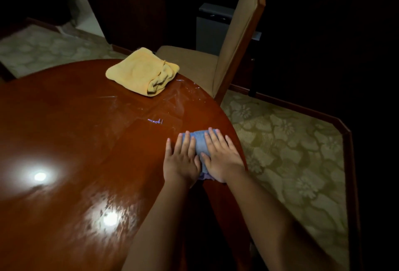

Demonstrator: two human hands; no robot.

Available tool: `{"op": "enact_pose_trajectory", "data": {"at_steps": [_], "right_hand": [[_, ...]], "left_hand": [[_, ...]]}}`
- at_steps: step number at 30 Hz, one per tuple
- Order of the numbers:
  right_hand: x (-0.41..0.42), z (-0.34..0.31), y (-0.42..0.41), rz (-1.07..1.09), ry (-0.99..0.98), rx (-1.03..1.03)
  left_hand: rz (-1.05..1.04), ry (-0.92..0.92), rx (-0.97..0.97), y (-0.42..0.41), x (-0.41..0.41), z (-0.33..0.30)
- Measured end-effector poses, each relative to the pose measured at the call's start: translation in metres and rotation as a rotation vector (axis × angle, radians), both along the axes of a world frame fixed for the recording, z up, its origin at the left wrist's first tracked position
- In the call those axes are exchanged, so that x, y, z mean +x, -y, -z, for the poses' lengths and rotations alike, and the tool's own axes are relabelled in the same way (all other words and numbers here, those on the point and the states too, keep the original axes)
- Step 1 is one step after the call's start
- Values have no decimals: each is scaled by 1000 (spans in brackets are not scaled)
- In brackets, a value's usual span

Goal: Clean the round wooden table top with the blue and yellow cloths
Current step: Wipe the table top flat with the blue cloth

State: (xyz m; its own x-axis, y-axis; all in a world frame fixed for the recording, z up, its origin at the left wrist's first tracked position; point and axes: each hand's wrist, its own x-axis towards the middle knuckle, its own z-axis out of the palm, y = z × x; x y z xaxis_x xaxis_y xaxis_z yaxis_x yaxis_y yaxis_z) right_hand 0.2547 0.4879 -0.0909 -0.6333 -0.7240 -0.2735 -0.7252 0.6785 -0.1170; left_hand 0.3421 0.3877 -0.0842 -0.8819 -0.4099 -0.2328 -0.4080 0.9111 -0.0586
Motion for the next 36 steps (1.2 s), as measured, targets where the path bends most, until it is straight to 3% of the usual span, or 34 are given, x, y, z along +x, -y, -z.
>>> {"op": "enact_pose_trajectory", "data": {"at_steps": [6,11,25,36], "right_hand": [[74,-4,-8,48,54,36],[87,-7,-6,17,81,33],[49,-3,63,-99,69,27],[-36,-3,135,-138,53,37]], "left_hand": [[33,0,-6,-9,69,-2],[-7,-80,51,-7,87,-2],[-66,-3,21,57,59,9],[-189,51,-49,121,-27,8]]}}
